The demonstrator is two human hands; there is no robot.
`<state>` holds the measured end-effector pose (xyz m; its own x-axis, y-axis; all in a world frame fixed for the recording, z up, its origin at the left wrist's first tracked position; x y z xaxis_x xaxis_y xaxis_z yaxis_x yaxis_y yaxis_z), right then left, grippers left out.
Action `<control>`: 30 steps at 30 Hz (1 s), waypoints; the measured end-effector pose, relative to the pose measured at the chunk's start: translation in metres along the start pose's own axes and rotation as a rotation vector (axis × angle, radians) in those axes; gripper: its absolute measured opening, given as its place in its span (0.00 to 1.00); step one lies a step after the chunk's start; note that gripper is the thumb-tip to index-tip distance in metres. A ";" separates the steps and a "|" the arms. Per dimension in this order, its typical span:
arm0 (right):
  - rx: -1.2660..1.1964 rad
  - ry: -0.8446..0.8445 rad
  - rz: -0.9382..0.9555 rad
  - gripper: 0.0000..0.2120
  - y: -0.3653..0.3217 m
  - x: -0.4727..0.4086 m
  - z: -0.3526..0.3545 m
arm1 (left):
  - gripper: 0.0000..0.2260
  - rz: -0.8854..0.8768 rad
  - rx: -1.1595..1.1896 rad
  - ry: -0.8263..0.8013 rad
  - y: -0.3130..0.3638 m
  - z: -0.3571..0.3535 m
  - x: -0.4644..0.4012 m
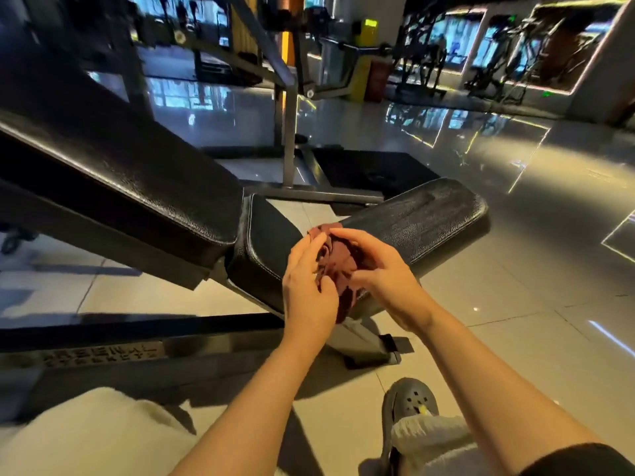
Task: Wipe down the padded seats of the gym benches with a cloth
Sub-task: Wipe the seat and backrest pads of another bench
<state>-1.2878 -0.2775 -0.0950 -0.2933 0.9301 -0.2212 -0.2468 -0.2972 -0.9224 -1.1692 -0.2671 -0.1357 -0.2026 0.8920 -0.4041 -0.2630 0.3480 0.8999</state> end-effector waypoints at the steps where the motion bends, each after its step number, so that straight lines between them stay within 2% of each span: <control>1: 0.012 0.023 0.031 0.33 -0.003 -0.002 0.001 | 0.29 -0.022 0.012 0.003 0.007 0.005 -0.008; 4: 0.045 0.134 0.100 0.33 -0.008 -0.012 0.001 | 0.27 -0.056 0.003 -0.060 0.024 0.019 -0.031; 6: 0.108 0.226 0.125 0.30 -0.008 -0.018 0.001 | 0.25 -0.075 -0.029 -0.197 0.032 0.025 -0.043; 9: 0.159 0.299 0.160 0.24 -0.009 -0.024 0.003 | 0.30 -0.187 -0.163 -0.407 0.039 0.027 -0.054; 11: 0.245 0.305 0.178 0.18 -0.008 -0.027 0.004 | 0.28 -0.255 -0.293 -0.377 0.036 0.029 -0.061; 14: 0.452 0.344 0.177 0.09 0.001 -0.029 0.011 | 0.21 -0.261 -0.397 -0.302 0.029 0.029 -0.067; 17: 0.683 0.411 0.216 0.07 0.006 -0.028 0.022 | 0.17 -0.272 -0.422 -0.332 0.024 0.017 -0.068; 20: 0.656 0.366 0.231 0.08 0.002 -0.026 0.028 | 0.10 -0.301 -0.452 -0.312 0.026 0.001 -0.070; 23: 0.617 0.392 0.131 0.06 0.007 -0.020 0.042 | 0.05 -0.326 -0.387 -0.315 0.029 -0.021 -0.073; 25: 0.679 0.500 0.098 0.11 0.006 -0.015 0.061 | 0.07 -0.347 -0.322 -0.311 0.032 -0.037 -0.076; 27: 0.741 0.663 0.145 0.16 -0.008 -0.016 0.084 | 0.11 -0.355 -0.253 -0.325 0.037 -0.052 -0.081; 29: 0.856 0.888 0.213 0.15 -0.029 -0.022 0.109 | 0.14 -0.343 -0.209 -0.366 0.040 -0.065 -0.087; 30: 0.956 0.976 0.272 0.11 -0.037 -0.027 0.119 | 0.16 -0.333 -0.201 -0.385 0.040 -0.070 -0.089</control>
<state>-1.3808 -0.3176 -0.0171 0.2237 0.4755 -0.8508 -0.9311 -0.1538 -0.3308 -1.2281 -0.3527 -0.0750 0.2726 0.7975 -0.5383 -0.4364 0.6011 0.6695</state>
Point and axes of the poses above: each hand's wrist, its own x-axis away from the middle knuckle, its own z-axis out of the back of the hand, y = z × x, the point moved 4 cm from there along -x, towards the middle knuckle, and after that the axes turned 1 degree about -x, right-handed, at the moved point
